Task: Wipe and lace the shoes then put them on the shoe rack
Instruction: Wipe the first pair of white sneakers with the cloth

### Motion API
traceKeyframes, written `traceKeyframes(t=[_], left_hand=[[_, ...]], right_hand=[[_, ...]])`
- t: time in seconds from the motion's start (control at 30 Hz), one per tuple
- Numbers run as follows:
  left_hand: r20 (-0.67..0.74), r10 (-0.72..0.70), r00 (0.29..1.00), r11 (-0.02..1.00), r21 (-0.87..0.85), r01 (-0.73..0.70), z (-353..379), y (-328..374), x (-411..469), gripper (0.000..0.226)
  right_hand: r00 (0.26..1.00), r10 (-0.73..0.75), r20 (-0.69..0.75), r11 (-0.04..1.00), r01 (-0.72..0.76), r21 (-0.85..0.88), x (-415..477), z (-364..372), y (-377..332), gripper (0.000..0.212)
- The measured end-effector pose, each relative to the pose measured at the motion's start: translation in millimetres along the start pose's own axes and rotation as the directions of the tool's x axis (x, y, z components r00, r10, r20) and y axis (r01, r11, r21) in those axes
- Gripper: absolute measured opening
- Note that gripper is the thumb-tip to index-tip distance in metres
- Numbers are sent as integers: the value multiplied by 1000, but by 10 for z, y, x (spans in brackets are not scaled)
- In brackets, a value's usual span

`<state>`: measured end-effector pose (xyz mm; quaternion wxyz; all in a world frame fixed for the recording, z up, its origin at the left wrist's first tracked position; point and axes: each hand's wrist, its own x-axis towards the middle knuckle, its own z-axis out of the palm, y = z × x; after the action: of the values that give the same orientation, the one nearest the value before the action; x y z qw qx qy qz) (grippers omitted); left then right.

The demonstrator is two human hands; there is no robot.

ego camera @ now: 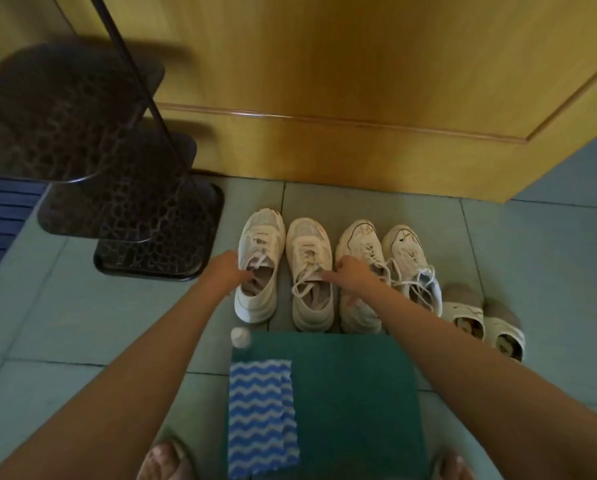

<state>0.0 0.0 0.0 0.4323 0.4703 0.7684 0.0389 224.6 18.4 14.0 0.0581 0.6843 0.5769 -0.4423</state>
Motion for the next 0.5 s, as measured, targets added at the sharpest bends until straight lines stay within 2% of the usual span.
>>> traceKeyframes(t=[0.1,0.2,0.27,0.4,0.5], left_hand=[[-30,-8,1000,1000,-19,8,72,-74,88,65],[-28,-11,1000,979,-203,5,157,-137,164,70],[-85,20,996,966,-257,-41,204,-182,200,70],[-154,122,981,979,-142,-144,324,-301,237,67],[-178,149,973,977,-128,-173,351,-348,274,66]], right_hand=[[1000,18,18,998,-19,66,69,122,70,31],[1000,15,1,997,-15,78,154,229,119,46],[999,5,-40,987,2,158,201,267,129,48],[995,-13,-103,975,35,220,294,401,237,54],[982,3,-188,959,50,279,302,513,331,56]])
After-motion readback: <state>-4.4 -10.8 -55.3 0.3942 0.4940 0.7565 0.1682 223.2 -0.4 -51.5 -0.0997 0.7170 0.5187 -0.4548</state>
